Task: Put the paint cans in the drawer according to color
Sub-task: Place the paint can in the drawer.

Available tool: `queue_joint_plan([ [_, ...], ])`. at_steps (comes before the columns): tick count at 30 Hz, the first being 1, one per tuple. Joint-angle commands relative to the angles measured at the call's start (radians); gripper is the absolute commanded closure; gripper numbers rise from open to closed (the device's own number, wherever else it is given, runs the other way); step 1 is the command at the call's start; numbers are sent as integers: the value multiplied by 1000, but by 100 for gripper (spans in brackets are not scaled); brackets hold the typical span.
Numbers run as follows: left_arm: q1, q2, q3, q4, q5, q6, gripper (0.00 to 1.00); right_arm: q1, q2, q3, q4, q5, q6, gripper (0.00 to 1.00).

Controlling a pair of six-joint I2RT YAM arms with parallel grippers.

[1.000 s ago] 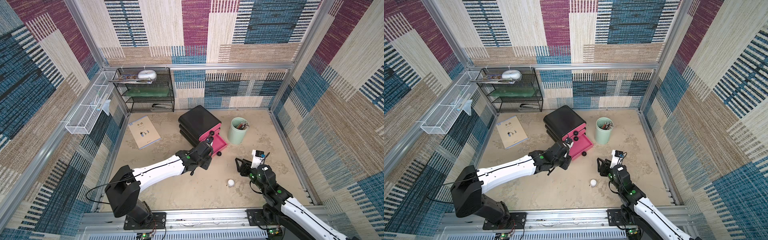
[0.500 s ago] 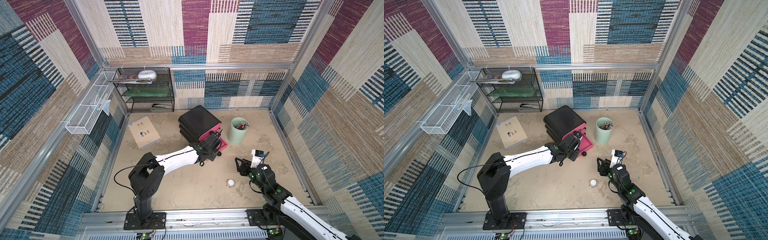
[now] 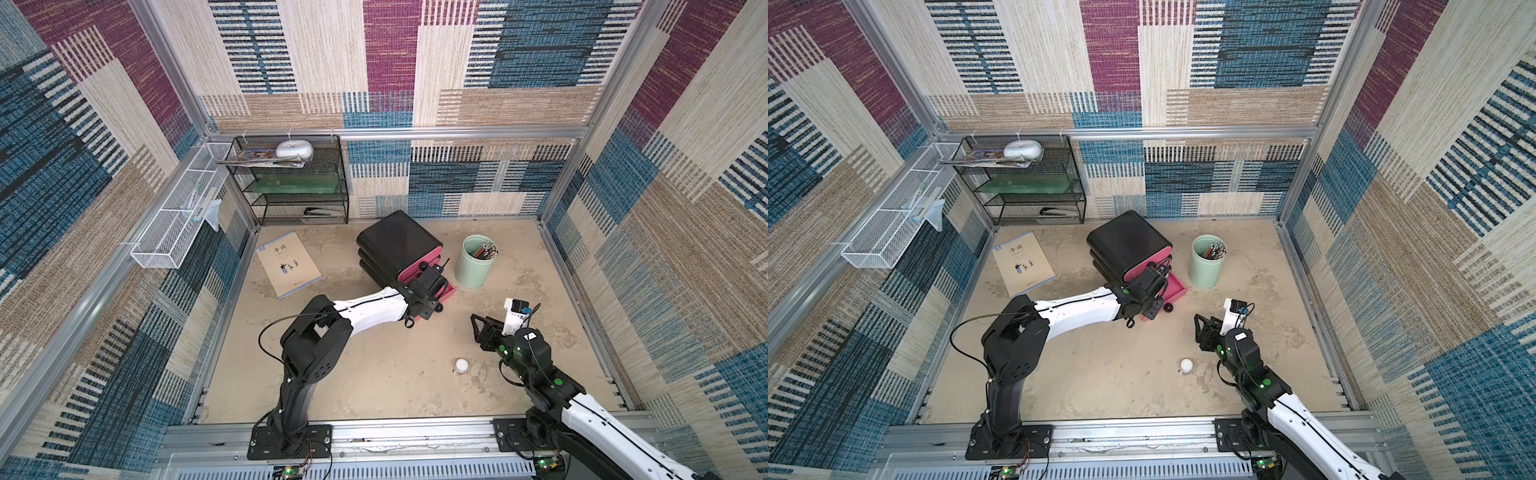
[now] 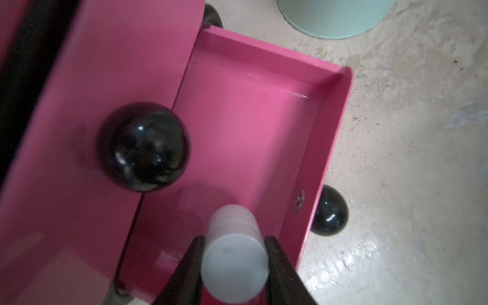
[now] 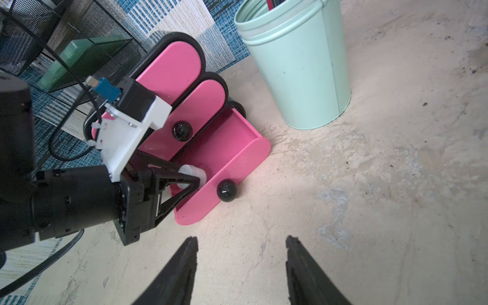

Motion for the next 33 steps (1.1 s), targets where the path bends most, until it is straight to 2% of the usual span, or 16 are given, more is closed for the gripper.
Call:
queue_joint_plan([
  [1,4,14,18,7,-1,-3,65,0,1,13,4,11,-8,42],
  [13,8,-2,32,1,-3,3,46,0,1,41,-37,11,-28,42],
  [18,4,-71,2,9,-14,-10,46,0,2,54,-57,0,-28,42],
  [21,-11,-176,-77,78,-4,-32,48,0,12,79,-108,-10,-26,42],
  [26,-16,-387,-301,240,11,-130,53,0,92,174,-254,-60,-16,42],
  [30,14,-568,-520,343,22,-254,54,3,261,336,-423,-192,-5,42],
  [33,91,-680,-671,378,71,-380,55,26,424,458,-564,-248,-18,43],
])
